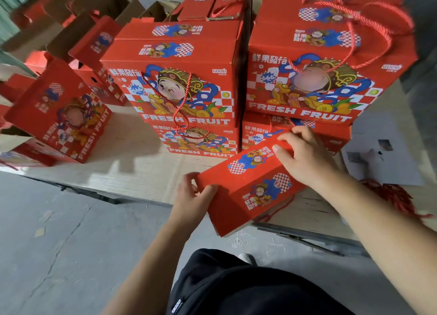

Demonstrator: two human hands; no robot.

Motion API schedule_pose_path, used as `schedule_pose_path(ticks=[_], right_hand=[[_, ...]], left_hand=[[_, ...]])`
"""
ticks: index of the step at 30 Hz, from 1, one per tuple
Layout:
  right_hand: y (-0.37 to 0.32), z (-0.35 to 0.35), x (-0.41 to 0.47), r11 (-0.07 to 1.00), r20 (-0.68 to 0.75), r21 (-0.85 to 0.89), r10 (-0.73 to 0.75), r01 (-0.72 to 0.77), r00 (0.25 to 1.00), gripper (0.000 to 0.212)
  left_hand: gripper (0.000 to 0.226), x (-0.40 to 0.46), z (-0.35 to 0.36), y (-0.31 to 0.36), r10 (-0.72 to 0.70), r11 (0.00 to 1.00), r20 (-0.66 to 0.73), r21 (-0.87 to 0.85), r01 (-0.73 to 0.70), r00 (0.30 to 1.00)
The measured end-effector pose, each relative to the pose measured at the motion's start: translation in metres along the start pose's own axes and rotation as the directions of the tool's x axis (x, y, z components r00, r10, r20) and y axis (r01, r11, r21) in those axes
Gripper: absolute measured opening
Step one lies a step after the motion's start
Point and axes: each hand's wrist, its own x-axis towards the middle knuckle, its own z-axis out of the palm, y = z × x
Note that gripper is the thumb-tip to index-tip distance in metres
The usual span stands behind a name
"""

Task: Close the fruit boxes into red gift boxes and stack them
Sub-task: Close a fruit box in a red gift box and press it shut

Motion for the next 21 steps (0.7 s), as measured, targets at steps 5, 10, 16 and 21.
schedule_pose_path(ticks=[5,10,16,21], right_hand=[[0.017,0.011,-0.039,0.980,-0.082,-0.144,-0.153,0.141,0.985,0.063],[0.029,0.012,-0.073,0.956,0.019,-0.241,-0.170,0.169,0.985,0.108],[0.017,0.035,-0.096,0.927,0.036,-0.305,-0.218,0.219,0.975,0.121],[0.018,0.030,-0.081,0.878,0.012,-0.393,-0.292,0.273,0.956,0.116]], left_hand=[[0.077,0.017,0.004,0.005,0.008,1.000,0.085,-0.018,-0.007,0.996],[0.065,0.052,0.000,0.012,0.059,0.985,0.125,-0.169,-0.038,0.990],[0.027,0.065,0.005,0.021,0.241,0.962,0.071,0.111,-0.248,0.968],[0.068,0.007,0.006,0.026,0.724,0.380,0.253,0.630,-0.678,0.641]])
